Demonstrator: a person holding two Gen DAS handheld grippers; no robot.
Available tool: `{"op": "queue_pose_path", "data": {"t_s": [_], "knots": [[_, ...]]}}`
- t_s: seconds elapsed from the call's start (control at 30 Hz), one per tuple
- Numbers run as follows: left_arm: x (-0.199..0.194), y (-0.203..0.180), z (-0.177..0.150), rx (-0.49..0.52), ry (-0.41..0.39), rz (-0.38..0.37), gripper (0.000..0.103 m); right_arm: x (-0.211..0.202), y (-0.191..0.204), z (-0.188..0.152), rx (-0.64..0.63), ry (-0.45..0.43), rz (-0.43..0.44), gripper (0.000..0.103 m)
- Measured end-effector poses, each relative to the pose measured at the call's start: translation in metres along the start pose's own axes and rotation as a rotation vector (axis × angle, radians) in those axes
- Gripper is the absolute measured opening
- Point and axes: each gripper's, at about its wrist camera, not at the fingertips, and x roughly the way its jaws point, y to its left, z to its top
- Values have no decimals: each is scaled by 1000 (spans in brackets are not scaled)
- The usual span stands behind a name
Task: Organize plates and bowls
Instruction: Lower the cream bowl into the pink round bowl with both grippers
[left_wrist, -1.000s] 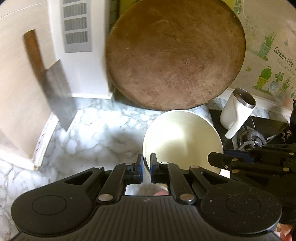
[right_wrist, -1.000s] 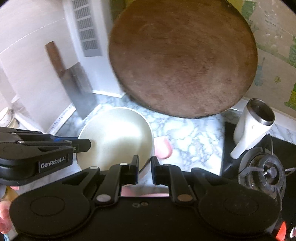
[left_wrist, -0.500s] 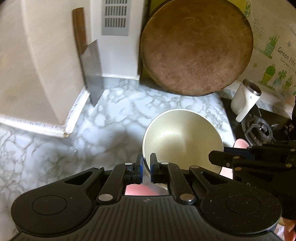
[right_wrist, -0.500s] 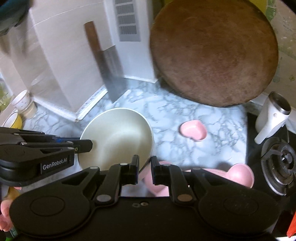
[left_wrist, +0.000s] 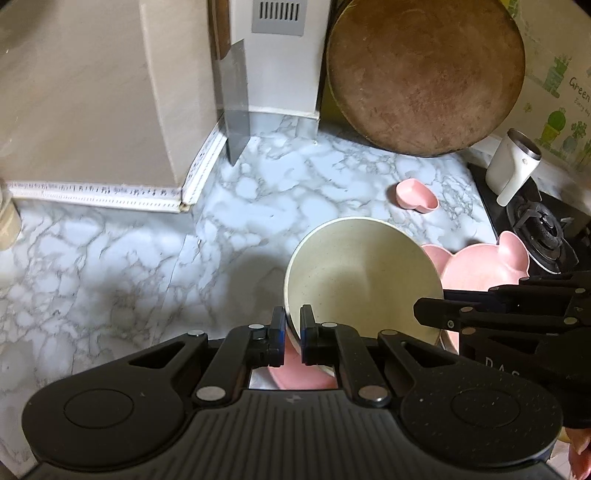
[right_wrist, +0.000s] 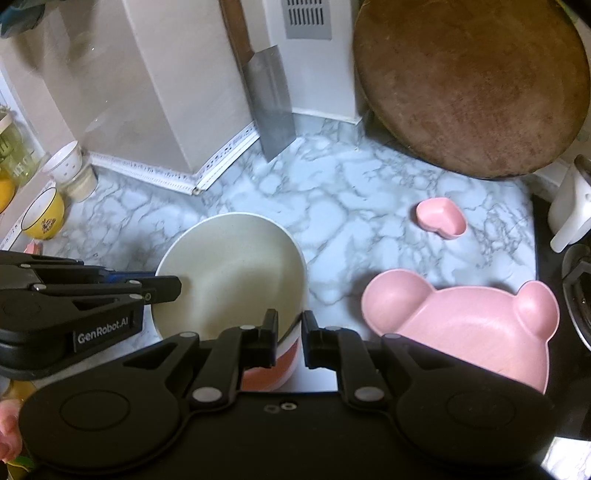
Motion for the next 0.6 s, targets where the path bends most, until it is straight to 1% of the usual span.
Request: {"op": "queue_pose_path", "data": {"t_s": [0.17, 0.4, 0.6], "knots": [[3, 11, -8, -16, 30, -9, 6, 5, 8, -5, -4, 19, 11, 13], [12, 13, -17, -17, 68, -23, 6, 11, 7, -13, 9, 47, 15, 13], [19, 13, -19, -10, 77, -17, 6, 17, 5, -15, 20, 58, 18, 14]]}}
